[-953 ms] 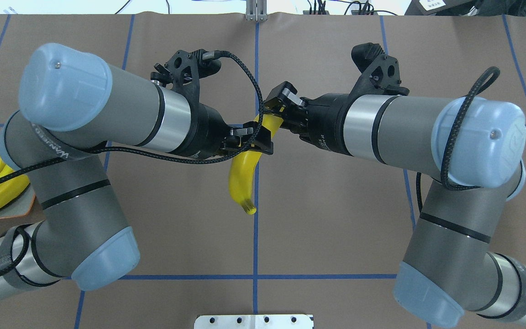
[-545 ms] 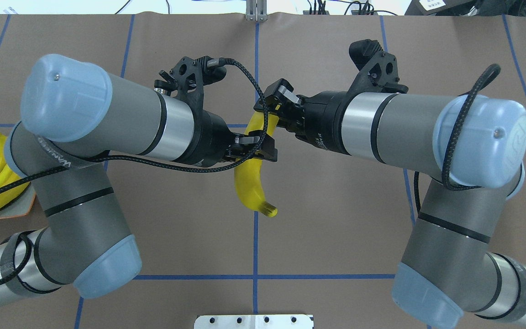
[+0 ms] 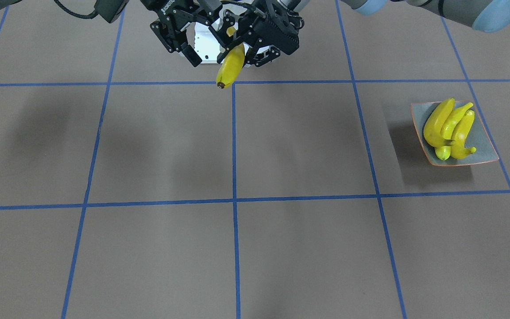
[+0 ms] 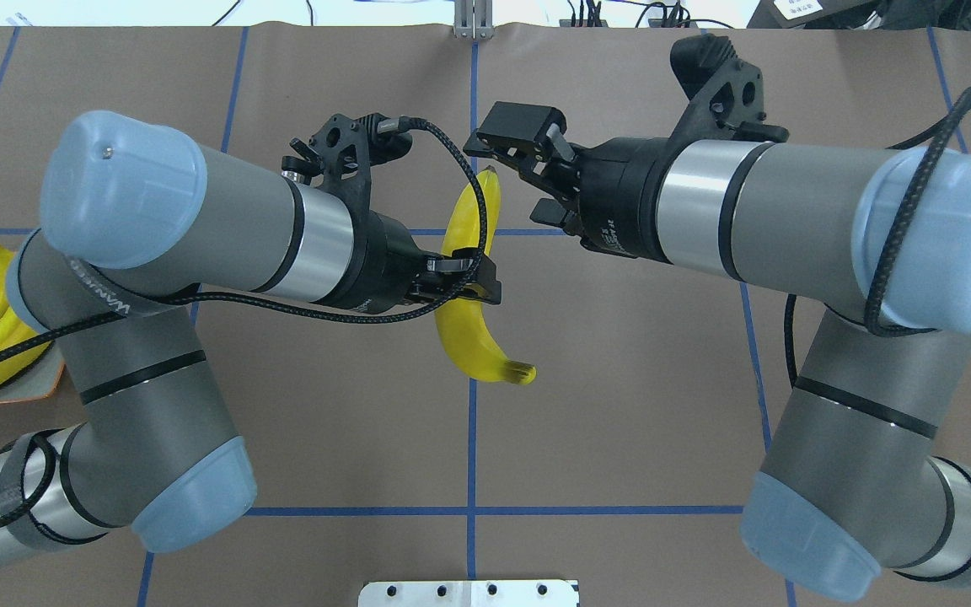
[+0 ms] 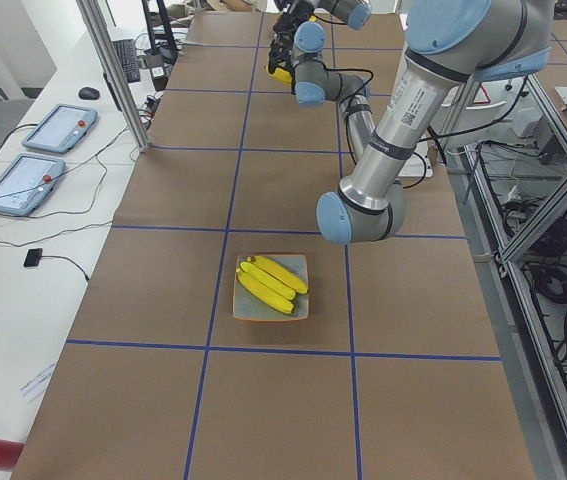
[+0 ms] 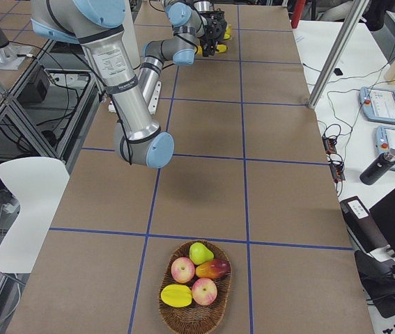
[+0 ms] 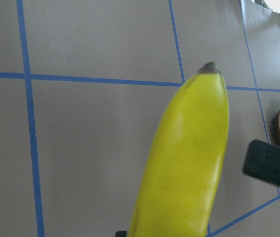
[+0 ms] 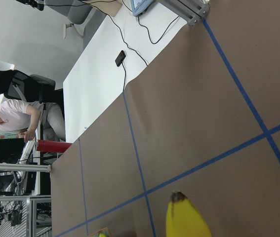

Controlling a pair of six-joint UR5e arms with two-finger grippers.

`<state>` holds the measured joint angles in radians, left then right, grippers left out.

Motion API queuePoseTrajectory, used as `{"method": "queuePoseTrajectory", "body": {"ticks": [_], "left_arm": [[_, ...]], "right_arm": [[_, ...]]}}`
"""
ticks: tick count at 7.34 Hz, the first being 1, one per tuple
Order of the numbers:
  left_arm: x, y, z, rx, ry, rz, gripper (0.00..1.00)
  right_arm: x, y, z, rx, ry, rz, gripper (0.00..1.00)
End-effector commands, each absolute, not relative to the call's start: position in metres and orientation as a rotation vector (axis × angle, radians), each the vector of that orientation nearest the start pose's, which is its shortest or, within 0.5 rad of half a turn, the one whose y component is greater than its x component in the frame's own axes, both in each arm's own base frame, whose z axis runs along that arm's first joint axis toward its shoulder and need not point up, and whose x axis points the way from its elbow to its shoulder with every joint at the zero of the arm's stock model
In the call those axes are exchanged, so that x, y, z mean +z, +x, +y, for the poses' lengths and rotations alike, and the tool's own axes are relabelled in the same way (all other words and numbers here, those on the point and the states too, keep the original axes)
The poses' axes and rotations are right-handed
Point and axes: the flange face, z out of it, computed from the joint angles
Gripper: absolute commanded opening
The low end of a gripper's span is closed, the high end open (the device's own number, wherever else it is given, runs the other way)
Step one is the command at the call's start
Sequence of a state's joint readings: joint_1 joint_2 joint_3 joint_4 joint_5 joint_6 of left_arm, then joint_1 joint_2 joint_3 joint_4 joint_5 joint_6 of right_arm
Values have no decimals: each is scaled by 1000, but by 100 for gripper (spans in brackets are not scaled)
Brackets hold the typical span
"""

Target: Transfer all bananas from basket to plate

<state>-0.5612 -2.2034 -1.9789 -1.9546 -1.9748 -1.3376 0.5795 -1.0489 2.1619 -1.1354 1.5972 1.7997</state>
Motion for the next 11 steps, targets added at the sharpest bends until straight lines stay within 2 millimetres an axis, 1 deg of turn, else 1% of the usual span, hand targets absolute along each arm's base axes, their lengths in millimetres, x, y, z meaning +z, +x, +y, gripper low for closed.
{"method": "queuePoseTrajectory", "body": {"ticks": [1, 2, 3, 4, 5, 6, 7, 8, 9, 10, 11], "left_arm": [[98, 419, -376, 8, 223, 1392, 0], [114, 414, -377, -4, 218, 1372, 0], [133, 401, -381, -26, 218, 1346, 0], [151, 383, -391, -49, 240, 1318, 0], [189, 365, -386, -17, 262, 1259, 0], [223, 344, -386, 22, 297, 1195, 0], [261, 328, -377, 85, 317, 1125, 0], [296, 307, -376, 154, 350, 1051, 0], [324, 291, -374, 236, 382, 986, 0], [354, 267, -378, 350, 436, 907, 0], [378, 244, -381, 464, 488, 832, 0]], "right_arm": [[93, -301, -405, 647, 268, -1531, 100], [118, -280, -423, 662, 248, -1478, 100], [148, -266, -442, 632, 270, -1401, 100], [188, -255, -463, 600, 290, -1304, 100], [225, -239, -482, 549, 306, -1219, 100], [262, -219, -491, 503, 311, -1149, 100], [304, -190, -493, 441, 333, -1071, 100], [349, -152, -489, 368, 338, -1004, 100], [385, -114, -487, 298, 344, -959, 100], [421, -75, -493, 225, 350, -926, 100], [452, -46, -497, 171, 353, -905, 100]]}}
